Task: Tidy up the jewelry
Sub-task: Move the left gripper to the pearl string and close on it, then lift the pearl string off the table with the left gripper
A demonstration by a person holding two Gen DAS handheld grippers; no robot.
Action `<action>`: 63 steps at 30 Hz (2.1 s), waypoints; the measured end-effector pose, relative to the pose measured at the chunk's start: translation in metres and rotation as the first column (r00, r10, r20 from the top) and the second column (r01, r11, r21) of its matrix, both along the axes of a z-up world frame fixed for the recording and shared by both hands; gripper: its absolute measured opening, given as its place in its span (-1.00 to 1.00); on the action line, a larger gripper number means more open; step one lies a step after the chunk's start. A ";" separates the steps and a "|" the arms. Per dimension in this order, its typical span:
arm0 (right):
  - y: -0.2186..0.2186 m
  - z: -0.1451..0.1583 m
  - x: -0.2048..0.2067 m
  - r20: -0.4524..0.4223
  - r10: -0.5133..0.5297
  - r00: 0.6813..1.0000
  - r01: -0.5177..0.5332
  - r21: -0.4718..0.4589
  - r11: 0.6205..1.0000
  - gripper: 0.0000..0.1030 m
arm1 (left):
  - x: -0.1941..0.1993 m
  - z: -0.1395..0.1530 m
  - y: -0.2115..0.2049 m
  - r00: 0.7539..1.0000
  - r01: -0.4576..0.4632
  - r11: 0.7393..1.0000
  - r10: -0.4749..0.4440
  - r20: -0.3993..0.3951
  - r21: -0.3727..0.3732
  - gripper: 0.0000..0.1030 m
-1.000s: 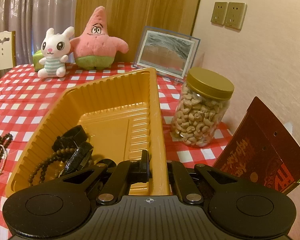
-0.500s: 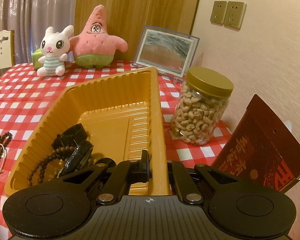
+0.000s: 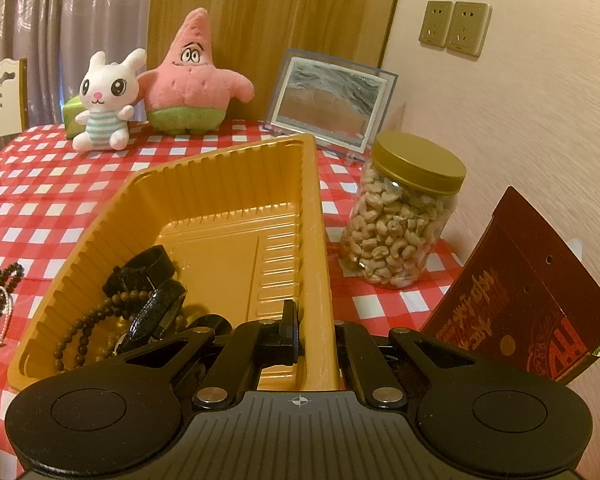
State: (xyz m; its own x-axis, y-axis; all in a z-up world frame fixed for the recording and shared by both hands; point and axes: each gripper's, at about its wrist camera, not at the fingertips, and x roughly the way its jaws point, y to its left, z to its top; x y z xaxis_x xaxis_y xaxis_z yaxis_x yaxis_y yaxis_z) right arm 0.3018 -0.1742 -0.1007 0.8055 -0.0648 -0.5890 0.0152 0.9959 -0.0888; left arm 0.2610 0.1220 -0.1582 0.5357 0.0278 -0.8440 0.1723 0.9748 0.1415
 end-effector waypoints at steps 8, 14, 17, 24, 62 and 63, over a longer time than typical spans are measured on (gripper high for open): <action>-0.001 0.000 0.000 -0.001 -0.001 1.000 0.001 0.001 1.000 -0.94 | -0.008 0.011 0.003 0.999 -0.047 0.997 0.047 0.006 -0.060 -0.90; 0.000 0.000 0.000 0.000 -0.002 1.000 0.002 0.001 1.000 -0.94 | -0.019 0.034 -0.003 0.998 -0.047 0.987 0.052 0.029 -0.153 -0.90; -0.001 0.000 0.000 0.000 -0.001 1.000 0.001 0.001 1.000 -0.94 | -0.023 0.045 -0.007 0.998 -0.038 0.984 0.047 0.046 -0.174 -0.90; 0.001 0.000 -0.001 0.001 -0.001 1.000 0.001 0.002 1.000 -0.94 | -0.030 0.046 -0.012 0.999 -0.023 0.989 0.028 0.033 -0.148 -0.90; 0.004 0.000 -0.005 -0.002 -0.001 1.000 0.001 0.007 1.000 -0.94 | -0.026 0.062 -0.013 0.997 -0.041 0.950 0.061 0.055 -0.310 -0.97; 0.004 0.000 -0.005 -0.002 -0.001 1.000 0.001 0.007 1.000 -0.94 | -0.026 0.069 -0.015 0.996 -0.035 0.950 0.060 0.071 -0.310 -0.97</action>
State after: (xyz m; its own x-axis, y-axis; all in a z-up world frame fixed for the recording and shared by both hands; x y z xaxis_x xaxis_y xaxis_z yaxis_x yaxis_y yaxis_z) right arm 0.2972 -0.1703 -0.1005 0.8042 -0.0613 -0.5911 0.0161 0.9966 -0.0814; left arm 0.2353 0.1074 -0.0894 0.6050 -0.1995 -0.7708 0.1250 0.9799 -0.1555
